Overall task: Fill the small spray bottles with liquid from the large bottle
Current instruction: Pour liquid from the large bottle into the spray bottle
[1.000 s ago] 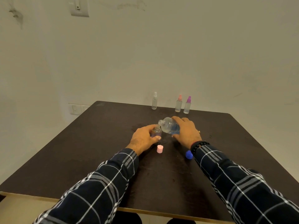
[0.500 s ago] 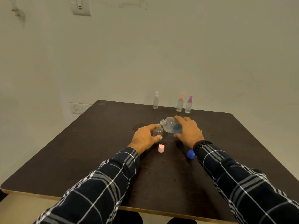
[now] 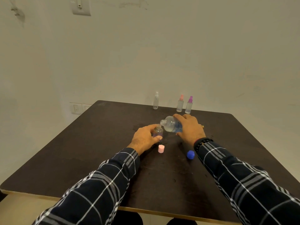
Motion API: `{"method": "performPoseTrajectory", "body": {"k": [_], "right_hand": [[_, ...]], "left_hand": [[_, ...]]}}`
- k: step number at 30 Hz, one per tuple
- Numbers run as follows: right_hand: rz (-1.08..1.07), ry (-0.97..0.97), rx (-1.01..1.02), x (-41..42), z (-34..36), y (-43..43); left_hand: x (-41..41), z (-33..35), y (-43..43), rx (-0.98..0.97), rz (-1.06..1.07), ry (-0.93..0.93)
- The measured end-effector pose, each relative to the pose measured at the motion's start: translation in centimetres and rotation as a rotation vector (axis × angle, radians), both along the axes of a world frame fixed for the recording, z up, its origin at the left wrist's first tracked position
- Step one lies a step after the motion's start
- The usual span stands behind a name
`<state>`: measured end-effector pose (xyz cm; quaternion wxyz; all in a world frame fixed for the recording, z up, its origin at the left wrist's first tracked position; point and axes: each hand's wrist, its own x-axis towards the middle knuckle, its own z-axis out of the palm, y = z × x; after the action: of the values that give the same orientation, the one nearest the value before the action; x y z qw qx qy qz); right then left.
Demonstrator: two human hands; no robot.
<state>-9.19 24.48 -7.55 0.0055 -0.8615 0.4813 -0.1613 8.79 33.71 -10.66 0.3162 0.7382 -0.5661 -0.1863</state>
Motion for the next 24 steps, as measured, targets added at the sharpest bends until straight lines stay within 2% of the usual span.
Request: {"method": "performPoseTrajectory", "body": {"k": [24], "right_hand": [[-0.004, 0.102, -0.056, 0.08, 0.94, -0.27]], "left_hand": [[-0.1, 0.06, 0.21, -0.01, -0.011, -0.002]]}}
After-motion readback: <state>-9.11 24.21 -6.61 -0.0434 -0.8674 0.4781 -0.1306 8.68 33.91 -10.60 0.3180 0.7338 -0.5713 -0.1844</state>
